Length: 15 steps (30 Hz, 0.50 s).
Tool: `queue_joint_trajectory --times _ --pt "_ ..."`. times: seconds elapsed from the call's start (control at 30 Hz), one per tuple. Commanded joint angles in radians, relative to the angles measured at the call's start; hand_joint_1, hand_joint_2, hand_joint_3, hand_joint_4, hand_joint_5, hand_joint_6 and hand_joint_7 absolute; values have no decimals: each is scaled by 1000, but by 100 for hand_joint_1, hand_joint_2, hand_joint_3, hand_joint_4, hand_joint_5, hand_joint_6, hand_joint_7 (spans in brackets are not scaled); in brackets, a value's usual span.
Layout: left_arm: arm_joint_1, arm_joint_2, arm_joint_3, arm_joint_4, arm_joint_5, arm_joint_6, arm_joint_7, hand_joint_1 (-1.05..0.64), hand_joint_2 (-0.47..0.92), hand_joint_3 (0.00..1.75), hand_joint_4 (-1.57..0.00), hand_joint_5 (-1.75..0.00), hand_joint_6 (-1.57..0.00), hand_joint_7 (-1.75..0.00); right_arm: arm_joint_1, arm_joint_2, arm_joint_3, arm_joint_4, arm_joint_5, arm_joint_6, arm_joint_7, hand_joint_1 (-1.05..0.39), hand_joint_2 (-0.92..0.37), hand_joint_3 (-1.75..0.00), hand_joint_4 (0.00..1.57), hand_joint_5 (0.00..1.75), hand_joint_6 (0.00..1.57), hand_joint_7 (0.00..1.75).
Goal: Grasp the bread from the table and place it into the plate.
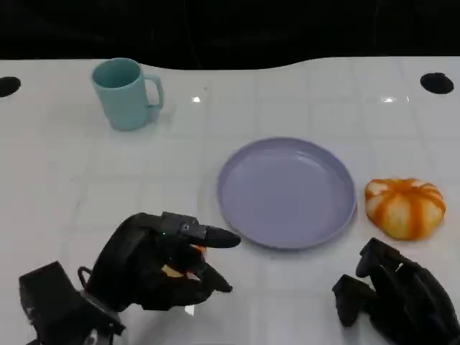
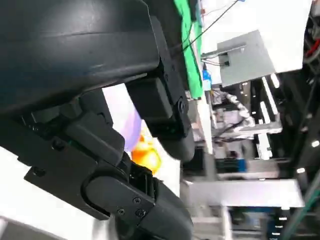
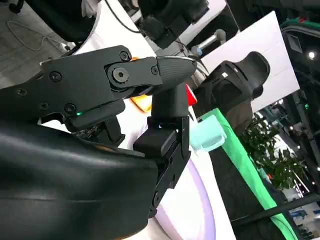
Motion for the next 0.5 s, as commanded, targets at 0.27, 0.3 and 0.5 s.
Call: queue_joint_trajectory --times 0.27,0.3,0.5 --pt "16 199 -38 -137 577 -106 386 -105 92 22 -69 0 -34 0 9 -8 4 -13 6 -2 1 -58 -92 -21 76 169 67 142" --pt "14 219 -43 -152 647 -102 432 -105 92 22 -67 0 -33 0 9 -8 4 -13 6 -5 3 -58 -92 -21 76 169 67 142" --pt "11 310 -93 -235 953 -3 609 -105 92 28 -46 0 -14 0 9 -6 6 -14 5 -9 2 -58 -92 -21 76 169 67 143"
